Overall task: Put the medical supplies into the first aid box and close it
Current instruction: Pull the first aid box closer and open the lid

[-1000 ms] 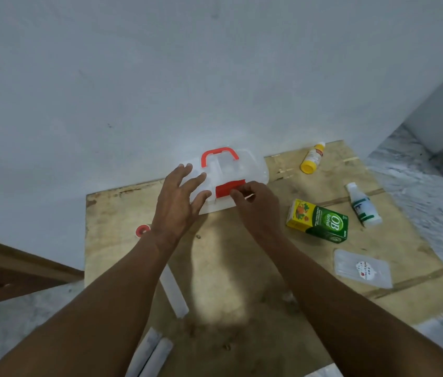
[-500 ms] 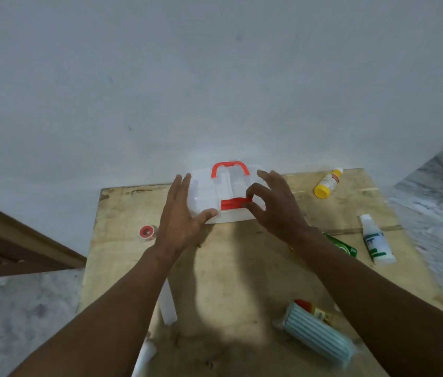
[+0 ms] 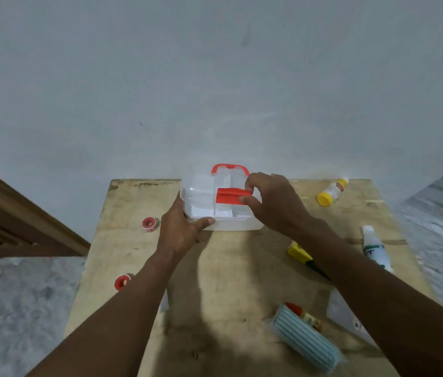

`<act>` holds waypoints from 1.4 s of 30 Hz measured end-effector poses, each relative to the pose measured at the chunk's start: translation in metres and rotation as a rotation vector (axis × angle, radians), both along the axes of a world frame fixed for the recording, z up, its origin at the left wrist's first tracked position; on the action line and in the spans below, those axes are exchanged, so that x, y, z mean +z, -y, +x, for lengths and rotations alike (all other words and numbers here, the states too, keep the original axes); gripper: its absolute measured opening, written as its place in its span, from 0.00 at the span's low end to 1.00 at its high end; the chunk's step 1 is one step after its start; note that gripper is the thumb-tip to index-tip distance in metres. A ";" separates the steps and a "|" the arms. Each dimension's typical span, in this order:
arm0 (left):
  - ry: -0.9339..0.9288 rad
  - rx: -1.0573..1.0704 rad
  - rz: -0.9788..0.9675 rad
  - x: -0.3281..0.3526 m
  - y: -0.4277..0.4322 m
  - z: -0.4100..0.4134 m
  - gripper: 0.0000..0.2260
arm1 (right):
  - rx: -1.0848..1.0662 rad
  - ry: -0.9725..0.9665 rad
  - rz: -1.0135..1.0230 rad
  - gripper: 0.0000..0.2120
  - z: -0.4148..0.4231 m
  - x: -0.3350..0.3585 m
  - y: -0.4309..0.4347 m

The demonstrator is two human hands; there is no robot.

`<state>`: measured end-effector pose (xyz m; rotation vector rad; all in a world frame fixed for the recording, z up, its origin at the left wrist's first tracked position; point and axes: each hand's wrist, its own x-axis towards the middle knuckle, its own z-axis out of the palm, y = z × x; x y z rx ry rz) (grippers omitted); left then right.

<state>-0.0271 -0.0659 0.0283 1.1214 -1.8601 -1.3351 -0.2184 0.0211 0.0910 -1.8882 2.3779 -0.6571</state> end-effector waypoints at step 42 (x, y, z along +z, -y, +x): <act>0.079 -0.167 0.078 0.000 0.009 0.008 0.42 | -0.232 -0.178 -0.020 0.16 -0.036 0.049 0.069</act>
